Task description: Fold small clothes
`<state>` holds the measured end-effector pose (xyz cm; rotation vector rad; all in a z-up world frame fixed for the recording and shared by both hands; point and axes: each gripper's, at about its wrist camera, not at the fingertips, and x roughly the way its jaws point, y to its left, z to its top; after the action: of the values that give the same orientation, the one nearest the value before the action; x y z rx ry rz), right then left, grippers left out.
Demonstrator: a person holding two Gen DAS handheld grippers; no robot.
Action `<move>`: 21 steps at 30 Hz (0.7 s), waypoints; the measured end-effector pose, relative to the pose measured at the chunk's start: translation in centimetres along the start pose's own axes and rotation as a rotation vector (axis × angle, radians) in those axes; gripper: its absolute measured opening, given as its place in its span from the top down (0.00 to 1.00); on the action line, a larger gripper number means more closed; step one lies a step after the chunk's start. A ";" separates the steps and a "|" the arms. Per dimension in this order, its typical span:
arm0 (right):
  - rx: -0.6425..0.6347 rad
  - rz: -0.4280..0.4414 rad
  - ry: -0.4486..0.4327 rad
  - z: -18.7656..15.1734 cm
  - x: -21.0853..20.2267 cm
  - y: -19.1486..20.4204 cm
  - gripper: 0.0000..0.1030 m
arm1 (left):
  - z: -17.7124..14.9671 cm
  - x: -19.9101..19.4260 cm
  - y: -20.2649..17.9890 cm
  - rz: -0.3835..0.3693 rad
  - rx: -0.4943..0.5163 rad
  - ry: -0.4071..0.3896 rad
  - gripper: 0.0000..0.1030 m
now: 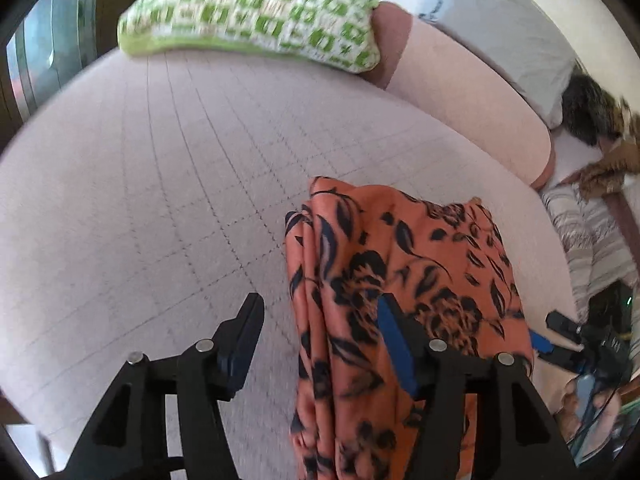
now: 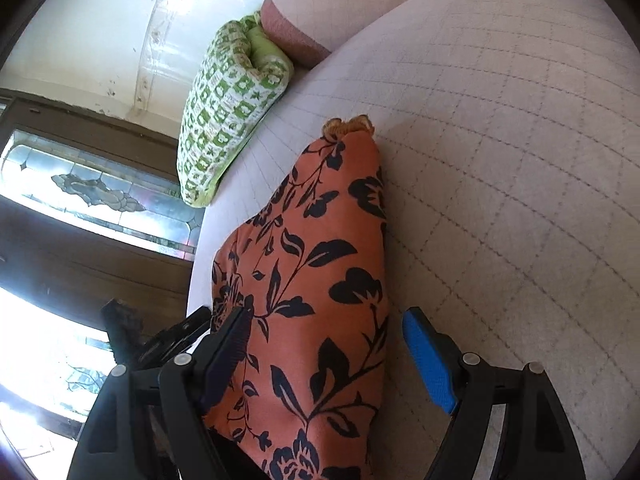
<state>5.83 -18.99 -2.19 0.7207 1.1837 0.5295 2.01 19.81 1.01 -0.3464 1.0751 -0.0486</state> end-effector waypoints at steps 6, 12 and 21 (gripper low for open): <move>-0.100 0.014 -0.024 -3.2 -2.4 3.5 0.21 | -2.7 -2.9 -2.3 0.081 0.069 -0.038 0.41; -0.193 0.012 0.036 -4.8 -0.1 5.4 0.14 | -3.6 -3.4 -2.8 0.119 0.084 -0.032 0.41; -0.220 0.003 -0.053 -3.7 -3.2 6.3 0.13 | -3.4 -4.5 -1.7 0.074 0.040 -0.054 0.32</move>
<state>1.31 -16.23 3.81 0.5449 1.0560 0.6289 -2.92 18.30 3.87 -0.2708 1.0311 0.0053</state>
